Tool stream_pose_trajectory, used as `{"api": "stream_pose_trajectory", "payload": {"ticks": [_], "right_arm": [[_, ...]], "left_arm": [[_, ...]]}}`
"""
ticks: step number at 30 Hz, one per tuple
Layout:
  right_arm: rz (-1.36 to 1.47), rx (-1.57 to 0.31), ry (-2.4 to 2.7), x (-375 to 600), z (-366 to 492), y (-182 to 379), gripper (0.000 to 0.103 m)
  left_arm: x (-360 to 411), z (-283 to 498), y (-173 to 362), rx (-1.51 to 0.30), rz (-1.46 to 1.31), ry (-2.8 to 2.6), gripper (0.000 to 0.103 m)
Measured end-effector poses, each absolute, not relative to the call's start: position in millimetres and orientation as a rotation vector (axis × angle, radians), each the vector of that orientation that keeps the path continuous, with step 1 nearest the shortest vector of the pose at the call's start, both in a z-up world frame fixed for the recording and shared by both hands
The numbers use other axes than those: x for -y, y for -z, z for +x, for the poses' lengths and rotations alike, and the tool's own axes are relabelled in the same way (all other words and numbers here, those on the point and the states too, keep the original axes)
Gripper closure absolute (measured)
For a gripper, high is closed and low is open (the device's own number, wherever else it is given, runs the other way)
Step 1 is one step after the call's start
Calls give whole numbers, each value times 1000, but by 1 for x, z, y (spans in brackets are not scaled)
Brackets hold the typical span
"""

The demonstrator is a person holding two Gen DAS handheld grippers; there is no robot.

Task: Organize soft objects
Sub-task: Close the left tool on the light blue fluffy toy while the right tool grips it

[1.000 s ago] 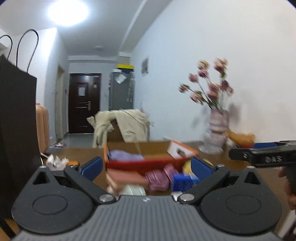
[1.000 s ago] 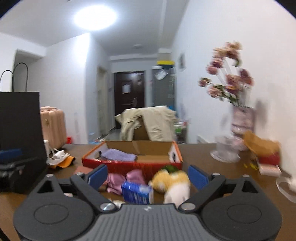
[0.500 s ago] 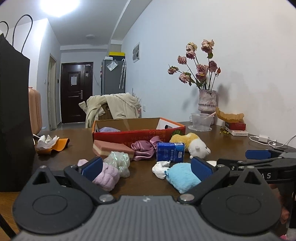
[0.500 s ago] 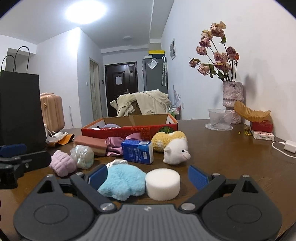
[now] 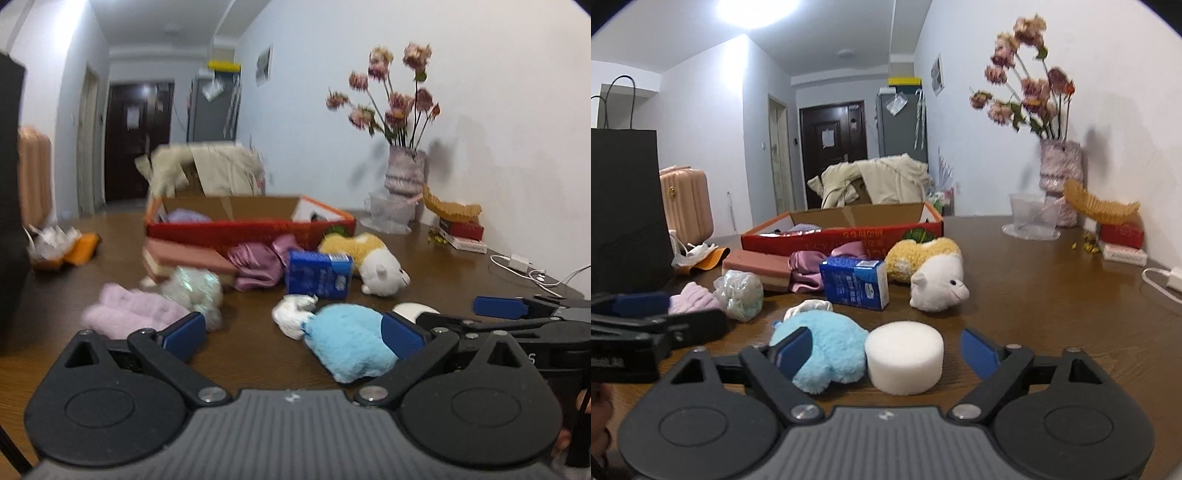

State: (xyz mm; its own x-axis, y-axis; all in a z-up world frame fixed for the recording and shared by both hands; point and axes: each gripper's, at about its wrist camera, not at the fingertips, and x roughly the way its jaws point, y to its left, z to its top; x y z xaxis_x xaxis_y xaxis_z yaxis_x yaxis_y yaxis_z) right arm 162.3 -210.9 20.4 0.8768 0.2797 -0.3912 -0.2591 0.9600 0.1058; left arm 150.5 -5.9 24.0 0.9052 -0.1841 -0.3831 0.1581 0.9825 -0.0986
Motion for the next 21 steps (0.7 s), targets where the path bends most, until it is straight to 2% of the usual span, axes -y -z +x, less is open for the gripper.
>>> {"api": "stream_pose_trajectory", "payload": {"ticks": [2, 4, 6, 7, 9, 11, 13, 16, 18, 21], "right_arm": [[49, -428, -303, 213, 172, -20, 22], [11, -469, -319, 213, 187, -17, 30], [-10, -510, -313, 215, 201, -13, 42], [-24, -527, -305, 217, 210, -11, 44], [-26, -520, -260, 224, 224, -13, 44], [-48, -495, -215, 228, 231, -18, 43], [-23, -463, -281, 231, 232, -28, 43], [53, -518, -474, 226, 234, -32, 46], [71, -564, -544, 218, 238, -28, 49], [99, -621, -559, 213, 246, -22, 51]], "left_arm": [[9, 167, -21, -466, -110, 210, 0], [12, 178, -16, -499, -142, 224, 1], [17, 188, -12, -526, -139, 229, 6], [21, 193, -10, -540, -129, 230, 8], [28, 205, -6, -585, -112, 228, 15], [31, 213, 0, -637, -111, 222, 28], [29, 217, 4, -661, -139, 221, 29], [21, 212, 1, -635, -167, 196, 42], [13, 212, 1, -632, -200, 216, 44], [10, 215, 5, -653, -246, 291, 54]]}}
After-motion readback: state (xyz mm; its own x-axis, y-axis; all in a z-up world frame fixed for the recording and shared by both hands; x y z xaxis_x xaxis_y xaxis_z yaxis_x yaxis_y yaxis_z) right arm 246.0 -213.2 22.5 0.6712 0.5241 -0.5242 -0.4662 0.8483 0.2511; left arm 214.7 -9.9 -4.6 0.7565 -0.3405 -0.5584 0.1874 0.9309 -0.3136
